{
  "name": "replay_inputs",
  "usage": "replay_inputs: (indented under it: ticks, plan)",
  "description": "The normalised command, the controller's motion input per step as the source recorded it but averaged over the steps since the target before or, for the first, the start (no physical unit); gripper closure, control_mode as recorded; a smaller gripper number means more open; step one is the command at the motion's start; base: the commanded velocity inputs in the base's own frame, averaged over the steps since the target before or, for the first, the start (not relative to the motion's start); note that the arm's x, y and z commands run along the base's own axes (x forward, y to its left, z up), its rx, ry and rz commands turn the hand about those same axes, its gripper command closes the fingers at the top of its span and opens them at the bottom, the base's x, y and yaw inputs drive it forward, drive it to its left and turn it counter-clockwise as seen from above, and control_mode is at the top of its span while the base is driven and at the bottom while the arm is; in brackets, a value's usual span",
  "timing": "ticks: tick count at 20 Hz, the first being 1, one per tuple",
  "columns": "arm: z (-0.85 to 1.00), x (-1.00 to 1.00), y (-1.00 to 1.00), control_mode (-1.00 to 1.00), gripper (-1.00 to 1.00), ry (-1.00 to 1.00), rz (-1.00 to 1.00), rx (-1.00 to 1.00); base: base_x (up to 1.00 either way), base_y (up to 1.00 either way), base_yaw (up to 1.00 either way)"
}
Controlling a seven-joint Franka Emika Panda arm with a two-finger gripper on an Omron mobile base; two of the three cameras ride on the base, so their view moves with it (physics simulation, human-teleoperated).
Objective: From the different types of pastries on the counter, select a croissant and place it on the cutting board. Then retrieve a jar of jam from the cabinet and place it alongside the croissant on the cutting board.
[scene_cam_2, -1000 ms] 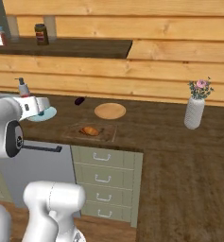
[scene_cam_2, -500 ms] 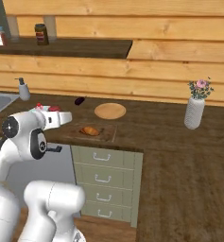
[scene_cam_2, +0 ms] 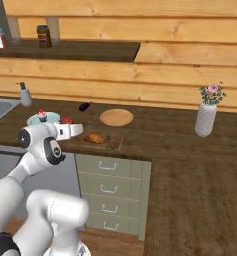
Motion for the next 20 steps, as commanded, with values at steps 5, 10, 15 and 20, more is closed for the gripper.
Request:
replay_inputs:
  ticks: [5, 10, 15, 20]
  plan:
    - [-0.35, 0.23, 0.00, -1.00, 1.00, 0.13, -0.01, 0.05, 0.00, 0.00, 0.00]
    - [-0.32, 0.32, 0.07, -1.00, 1.00, 0.10, 0.00, 0.13, 0.00, 0.00, 0.00]
    - [-0.19, 0.23, 0.05, -1.00, 1.00, 0.03, 0.00, 0.13, 0.00, 0.00, 0.00]
    - [-0.59, 0.67, 0.42, -1.00, 1.00, 0.01, 0.00, -0.03, 0.00, 0.00, 0.00]
